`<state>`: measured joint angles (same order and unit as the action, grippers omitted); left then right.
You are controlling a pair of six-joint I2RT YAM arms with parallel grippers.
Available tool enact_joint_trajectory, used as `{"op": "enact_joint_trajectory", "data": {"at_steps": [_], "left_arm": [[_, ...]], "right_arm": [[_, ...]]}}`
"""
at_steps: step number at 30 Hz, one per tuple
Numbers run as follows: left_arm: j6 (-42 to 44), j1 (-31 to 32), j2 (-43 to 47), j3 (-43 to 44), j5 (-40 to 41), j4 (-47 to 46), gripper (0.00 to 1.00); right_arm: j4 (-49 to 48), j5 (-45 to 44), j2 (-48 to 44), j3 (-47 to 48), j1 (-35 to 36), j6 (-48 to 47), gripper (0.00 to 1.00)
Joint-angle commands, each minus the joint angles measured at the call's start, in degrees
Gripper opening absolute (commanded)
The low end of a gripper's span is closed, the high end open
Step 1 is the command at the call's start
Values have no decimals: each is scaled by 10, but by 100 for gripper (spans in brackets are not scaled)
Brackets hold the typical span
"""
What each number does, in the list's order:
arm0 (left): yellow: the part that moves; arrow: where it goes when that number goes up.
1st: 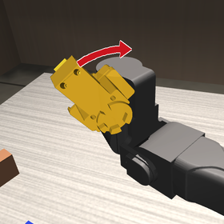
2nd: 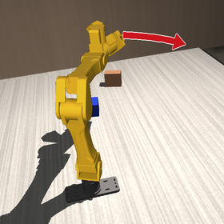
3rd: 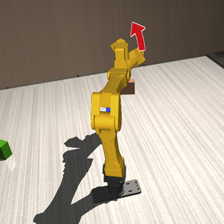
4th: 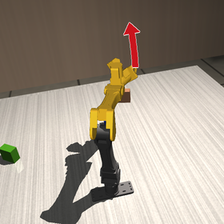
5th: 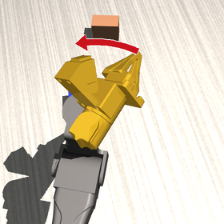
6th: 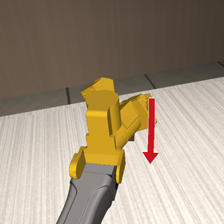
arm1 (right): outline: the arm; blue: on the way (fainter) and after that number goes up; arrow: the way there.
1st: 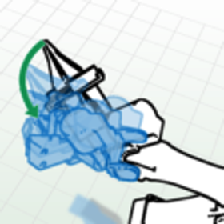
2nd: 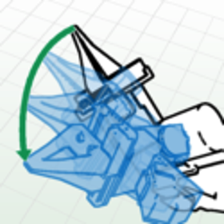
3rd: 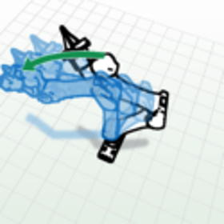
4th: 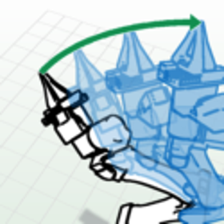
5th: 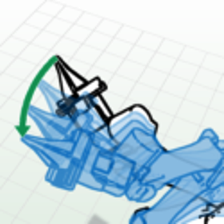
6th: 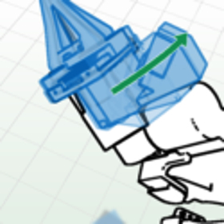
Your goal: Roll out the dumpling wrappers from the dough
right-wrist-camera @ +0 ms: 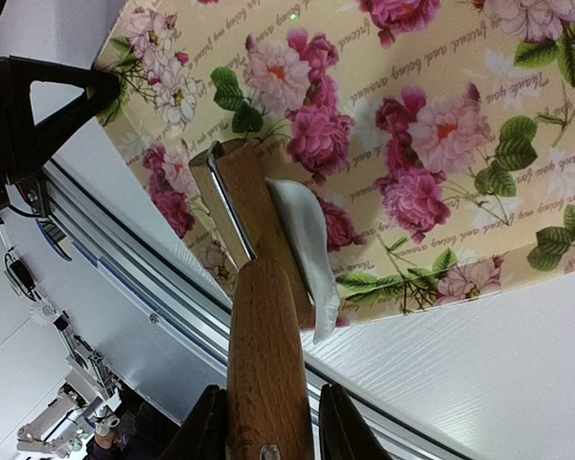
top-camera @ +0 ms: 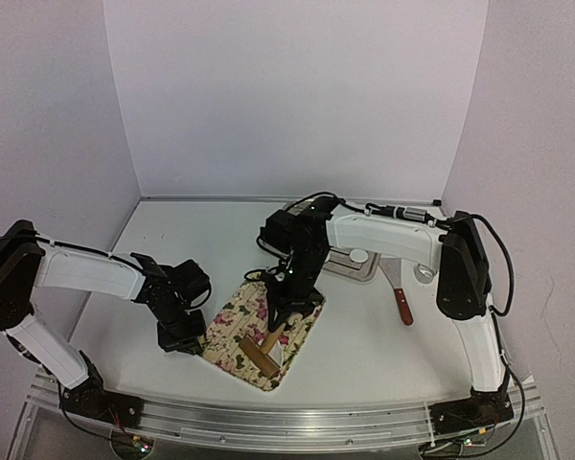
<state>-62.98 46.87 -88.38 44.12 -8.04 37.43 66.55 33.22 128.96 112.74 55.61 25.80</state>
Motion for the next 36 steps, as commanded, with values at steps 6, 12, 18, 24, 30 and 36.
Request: {"op": "enact_joint_trajectory", "data": {"at_steps": [6, 12, 18, 24, 30, 36], "left_arm": [[-28, 2, -17, -23, 21, -36, 0], [-27, 2, -17, -20, 21, -37, 0], [-27, 2, -17, -20, 22, -35, 0], [-28, 2, -12, -21, 23, -34, 0], [-29, 2, -11, -22, 23, -34, 0], [-28, 2, -13, -22, 23, -34, 0]], "right_arm": [[30, -238, 129, -74, 14, 7, 0], [30, -242, 130, -76, 14, 8, 0], [30, -252, 131, -77, 14, 9, 0], [30, -257, 133, -73, 14, 9, 0], [30, -260, 134, -71, 14, 9, 0], [31, -262, 136, -68, 14, 9, 0]]}}
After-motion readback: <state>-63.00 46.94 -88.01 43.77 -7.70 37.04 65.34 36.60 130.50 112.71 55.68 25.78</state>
